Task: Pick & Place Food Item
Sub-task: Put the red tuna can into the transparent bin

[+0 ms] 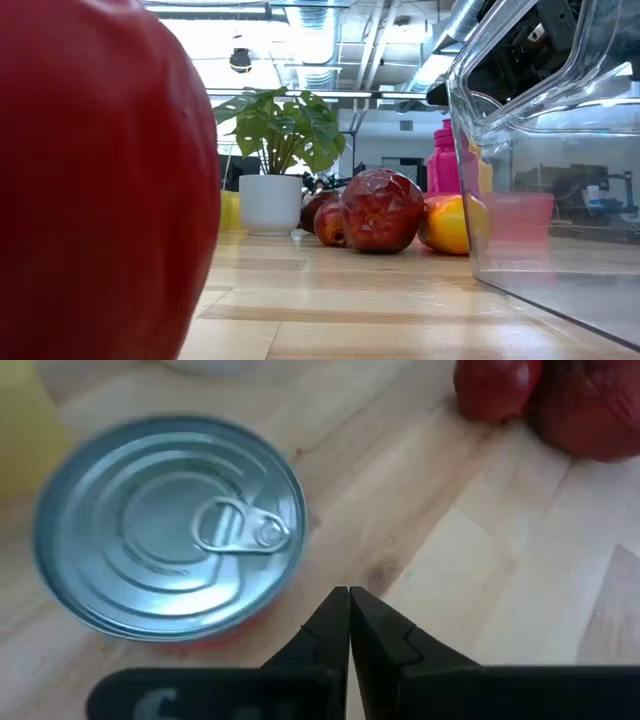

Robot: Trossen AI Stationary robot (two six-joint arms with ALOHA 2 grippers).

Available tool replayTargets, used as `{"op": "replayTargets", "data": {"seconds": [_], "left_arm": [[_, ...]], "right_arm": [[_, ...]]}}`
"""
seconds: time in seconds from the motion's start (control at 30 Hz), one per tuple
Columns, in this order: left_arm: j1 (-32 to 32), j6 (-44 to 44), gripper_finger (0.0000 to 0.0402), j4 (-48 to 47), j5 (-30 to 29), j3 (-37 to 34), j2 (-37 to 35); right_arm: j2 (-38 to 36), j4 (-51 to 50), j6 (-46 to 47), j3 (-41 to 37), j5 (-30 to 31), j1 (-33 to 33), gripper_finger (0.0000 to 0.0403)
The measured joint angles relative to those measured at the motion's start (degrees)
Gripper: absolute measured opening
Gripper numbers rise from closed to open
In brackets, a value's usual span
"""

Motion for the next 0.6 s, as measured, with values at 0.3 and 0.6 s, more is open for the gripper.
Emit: {"op": "replayTargets", "data": {"seconds": [0.3,0.6], "left_arm": [[-0.02,0.03,0.0000,0.09,-4.77,0.00,0.00],[0.38,1.75,0.0000,1.10,-12.34,0.00,0.00]], "right_arm": [[0.01,0.00,0.00,0.00,0.00,0.02,0.0000],[0.01,0.00,0.00,0.00,0.00,0.02,0.0000]]}}
